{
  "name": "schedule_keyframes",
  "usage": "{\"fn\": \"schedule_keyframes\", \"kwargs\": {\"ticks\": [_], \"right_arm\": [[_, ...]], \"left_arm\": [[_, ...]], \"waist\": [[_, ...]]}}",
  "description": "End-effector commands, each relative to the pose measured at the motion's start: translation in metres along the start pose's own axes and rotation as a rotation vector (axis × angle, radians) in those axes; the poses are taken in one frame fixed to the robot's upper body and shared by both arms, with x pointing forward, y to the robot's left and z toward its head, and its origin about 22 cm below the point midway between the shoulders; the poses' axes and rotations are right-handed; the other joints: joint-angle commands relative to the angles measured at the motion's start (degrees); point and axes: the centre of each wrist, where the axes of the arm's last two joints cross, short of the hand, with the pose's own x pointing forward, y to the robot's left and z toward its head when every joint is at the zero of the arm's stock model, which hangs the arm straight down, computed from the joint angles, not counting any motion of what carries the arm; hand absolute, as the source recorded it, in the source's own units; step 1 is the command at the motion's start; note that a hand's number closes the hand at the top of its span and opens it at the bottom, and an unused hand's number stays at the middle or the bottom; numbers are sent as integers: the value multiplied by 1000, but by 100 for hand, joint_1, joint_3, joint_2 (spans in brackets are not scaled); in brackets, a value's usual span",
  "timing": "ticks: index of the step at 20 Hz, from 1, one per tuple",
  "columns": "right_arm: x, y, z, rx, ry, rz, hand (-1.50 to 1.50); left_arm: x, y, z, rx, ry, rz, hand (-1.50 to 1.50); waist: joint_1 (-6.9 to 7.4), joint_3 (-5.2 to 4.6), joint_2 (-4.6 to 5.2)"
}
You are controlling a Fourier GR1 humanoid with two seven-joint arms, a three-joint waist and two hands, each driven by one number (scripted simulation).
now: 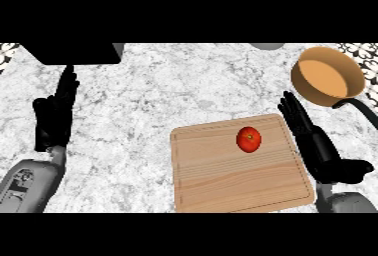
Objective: Pick the tomato from the cutting board and place it in the pot
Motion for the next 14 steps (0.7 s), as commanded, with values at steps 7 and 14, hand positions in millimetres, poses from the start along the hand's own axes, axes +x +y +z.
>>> {"fn": "schedule_keyframes", "kwargs": {"ticks": [7,14], "right_arm": [[52,-123,-14,0,164,738,150],[-8,-105,39,-107,-120,629,-150]], "left_arm": [[-43,29,26,-53,136,-90,0],[-72,67,63,-56,188,-63,0]], "waist": [[367,-49,-95],[201,90,-58]]}}
